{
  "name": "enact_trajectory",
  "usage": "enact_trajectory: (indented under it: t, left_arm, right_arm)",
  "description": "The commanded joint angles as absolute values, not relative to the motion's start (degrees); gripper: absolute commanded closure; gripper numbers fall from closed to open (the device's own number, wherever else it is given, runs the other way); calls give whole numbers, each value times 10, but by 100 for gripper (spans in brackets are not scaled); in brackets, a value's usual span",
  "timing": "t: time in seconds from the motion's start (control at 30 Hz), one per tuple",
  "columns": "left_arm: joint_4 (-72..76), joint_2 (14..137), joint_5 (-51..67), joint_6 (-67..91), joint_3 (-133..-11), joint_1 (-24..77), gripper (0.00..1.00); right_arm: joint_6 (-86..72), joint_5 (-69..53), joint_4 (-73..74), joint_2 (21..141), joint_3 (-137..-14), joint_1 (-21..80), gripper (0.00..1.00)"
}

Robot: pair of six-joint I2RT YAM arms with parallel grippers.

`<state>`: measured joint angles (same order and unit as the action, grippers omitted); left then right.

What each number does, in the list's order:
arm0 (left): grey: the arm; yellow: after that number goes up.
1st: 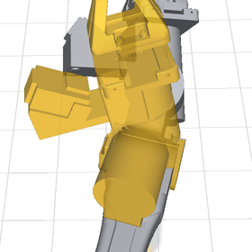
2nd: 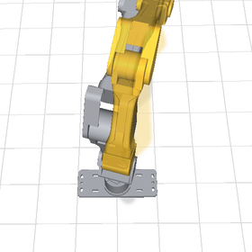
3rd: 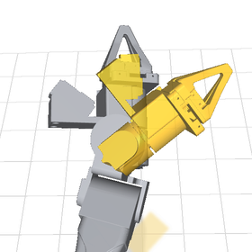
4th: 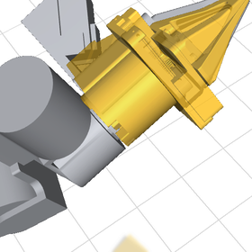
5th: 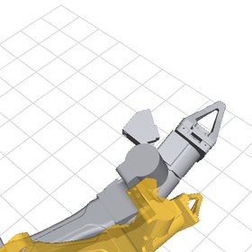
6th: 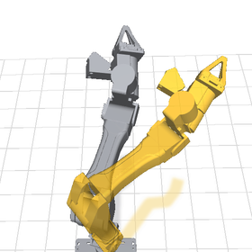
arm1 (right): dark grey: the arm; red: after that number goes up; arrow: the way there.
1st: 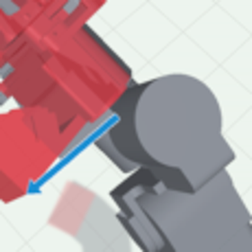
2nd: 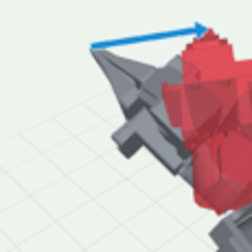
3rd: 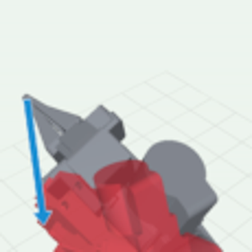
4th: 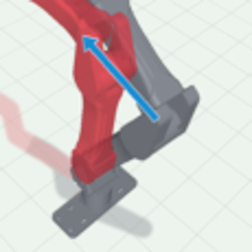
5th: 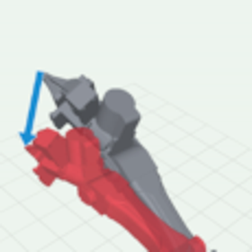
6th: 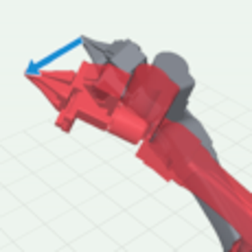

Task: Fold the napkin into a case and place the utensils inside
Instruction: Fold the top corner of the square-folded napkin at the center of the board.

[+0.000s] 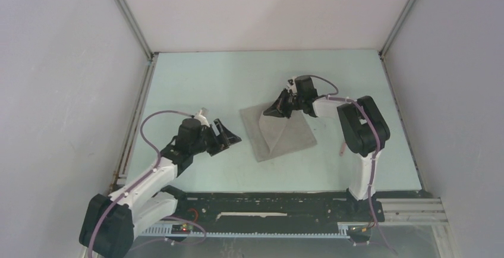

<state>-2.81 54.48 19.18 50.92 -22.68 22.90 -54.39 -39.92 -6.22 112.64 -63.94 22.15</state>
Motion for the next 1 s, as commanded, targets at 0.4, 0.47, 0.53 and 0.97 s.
enact_trajectory:
  t: [0.4, 0.47, 0.53, 0.97]
  left_arm:
    - [-87, 491, 189, 470, -238, 191, 19]
    - [-87, 492, 190, 469, -238, 190, 19]
    - [-86, 492, 191, 469, -237, 190, 19]
    - [-79, 500, 197, 469, -235, 189, 18]
  right_arm:
    - [-594, -392, -55, 1245, -800, 261, 100]
    - [-585, -393, -36, 1256, -817, 263, 100]
    - [-579, -394, -30, 1262, -824, 266, 100]
    - [-549, -404, 36, 1305, -886, 275, 100]
